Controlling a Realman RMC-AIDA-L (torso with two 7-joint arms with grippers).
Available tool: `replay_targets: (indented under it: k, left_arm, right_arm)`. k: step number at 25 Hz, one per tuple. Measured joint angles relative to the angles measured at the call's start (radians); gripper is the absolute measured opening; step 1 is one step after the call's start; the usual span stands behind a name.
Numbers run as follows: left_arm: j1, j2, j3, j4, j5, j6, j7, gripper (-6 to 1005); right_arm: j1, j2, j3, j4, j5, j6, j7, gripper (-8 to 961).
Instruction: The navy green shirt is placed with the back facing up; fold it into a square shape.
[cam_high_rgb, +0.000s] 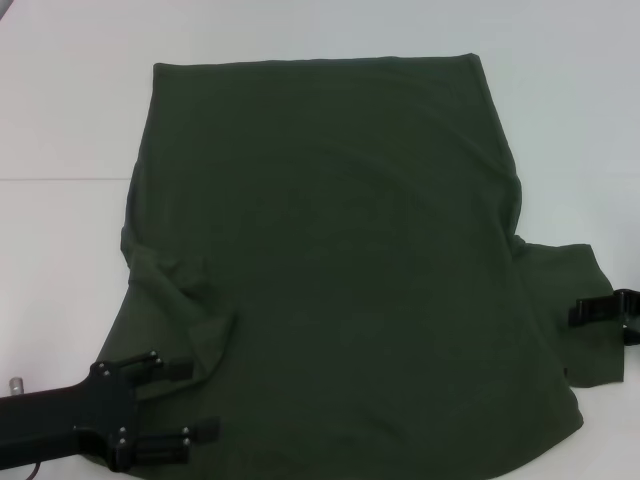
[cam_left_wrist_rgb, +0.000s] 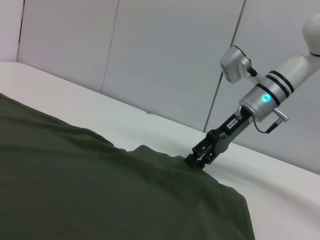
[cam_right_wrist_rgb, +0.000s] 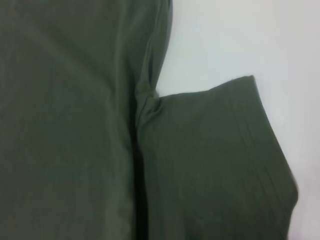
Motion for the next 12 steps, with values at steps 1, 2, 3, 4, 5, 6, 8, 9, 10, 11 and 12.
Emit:
replay_targets:
  k: [1,2,3,4,5,6,8,9,10,11,12]
  left_arm:
    - [0.000,0.000,0.000,0.000,0.000,0.000,0.000,890]
    - [0.000,0.000,0.000,0.000,0.000,0.000,0.000,890]
    - [0.000,0.000,0.000,0.000,0.000,0.000,0.000,890]
    - [0.000,0.000,0.000,0.000,0.001,0.000,0.000,890]
    - [0.000,0.000,0.000,0.000,0.001,0.000,0.000,890]
    - [0.000,0.000,0.000,0.000,0.001,0.000,0.000,891]
    - [0.000,0.000,0.000,0.000,0.001,0.000,0.000,891]
    - [0.000,-0.001,0.000,0.000,0.001,0.000,-0.001,891]
    - [0.000,-0.001,0.000,0.000,0.001,0.000,-0.001,891]
    - [0.000,-0.001,0.000,0.000,0.001,0.000,-0.001,891]
    - [0.000,-0.001,0.000,0.000,0.001,0.000,-0.001,891]
  right_arm:
    - [0.000,0.000,0.000,0.002,0.000,0.003,0.000,922]
    - [0.001,0.000,-0.001,0.004,0.000,0.005,0.000,922]
    - [0.001,0.000,-0.001,0.006,0.001,0.006,0.000,922]
    - [0.002,0.000,-0.001,0.008,0.002,0.009,0.000,922]
    - [0.002,0.001,-0.001,0.009,0.003,0.009,0.000,923]
    - [0.002,0.001,-0.001,0.010,0.003,0.010,0.000,923]
    - [0.003,0.004,-0.001,0.010,0.004,0.010,-0.001,923]
    - [0.005,0.005,-0.001,0.010,0.005,0.010,-0.001,923]
    - [0.007,0.007,-0.002,0.010,0.005,0.010,-0.001,923]
    - [0.008,0.009,-0.002,0.011,0.005,0.010,-0.001,923]
    - [0.011,0.010,-0.003,0.011,0.005,0.008,-0.001,923]
